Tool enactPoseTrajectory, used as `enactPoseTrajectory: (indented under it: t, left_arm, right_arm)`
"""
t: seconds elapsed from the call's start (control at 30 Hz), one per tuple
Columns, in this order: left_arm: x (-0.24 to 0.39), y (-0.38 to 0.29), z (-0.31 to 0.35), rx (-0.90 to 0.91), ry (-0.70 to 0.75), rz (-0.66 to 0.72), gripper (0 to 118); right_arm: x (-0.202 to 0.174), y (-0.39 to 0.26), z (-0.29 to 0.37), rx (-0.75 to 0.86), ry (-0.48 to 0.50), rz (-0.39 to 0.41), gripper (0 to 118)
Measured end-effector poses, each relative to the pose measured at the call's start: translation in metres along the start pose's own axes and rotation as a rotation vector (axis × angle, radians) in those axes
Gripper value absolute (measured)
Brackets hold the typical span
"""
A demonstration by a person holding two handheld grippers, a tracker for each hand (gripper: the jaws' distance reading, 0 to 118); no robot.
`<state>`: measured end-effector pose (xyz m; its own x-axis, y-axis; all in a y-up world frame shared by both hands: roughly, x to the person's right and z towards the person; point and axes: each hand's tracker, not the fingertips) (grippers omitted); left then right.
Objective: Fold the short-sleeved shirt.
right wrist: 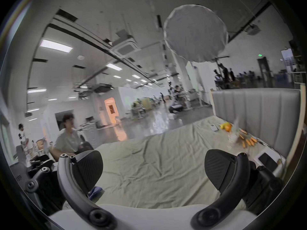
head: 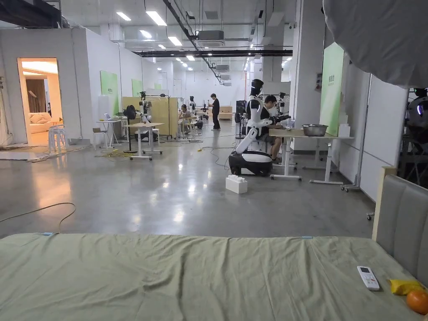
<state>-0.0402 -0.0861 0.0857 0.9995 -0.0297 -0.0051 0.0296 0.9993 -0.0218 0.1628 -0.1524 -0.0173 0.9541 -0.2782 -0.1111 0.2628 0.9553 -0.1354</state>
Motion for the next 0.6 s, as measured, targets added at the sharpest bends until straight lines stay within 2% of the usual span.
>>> enactPoseTrajectory:
  t: [0.13, 0.2, 0.37, 0.47, 0.6]
  left_arm:
    - [-0.002, 0.006, 0.003, 0.010, -0.005, 0.013, 118]
    - [-0.003, 0.007, 0.004, 0.012, -0.010, 0.012, 118]
    - [-0.002, 0.005, 0.002, 0.004, -0.004, 0.006, 118]
    - [-0.003, 0.006, 0.002, -0.001, -0.014, 0.013, 118]
    - [-0.003, 0.008, 0.003, 0.001, -0.022, 0.021, 118]
  right_arm:
    - [0.002, 0.003, -0.001, -0.025, -0.062, -0.127, 118]
    - [0.009, 0.003, -0.002, -0.027, -0.057, -0.190, 118]
    - [0.012, 0.009, 0.000, -0.026, -0.091, -0.180, 118]
    - [0.009, 0.013, 0.000, -0.078, -0.185, -0.187, 118]
    - [0.007, 0.011, -0.002, -0.070, -0.169, -0.134, 118]
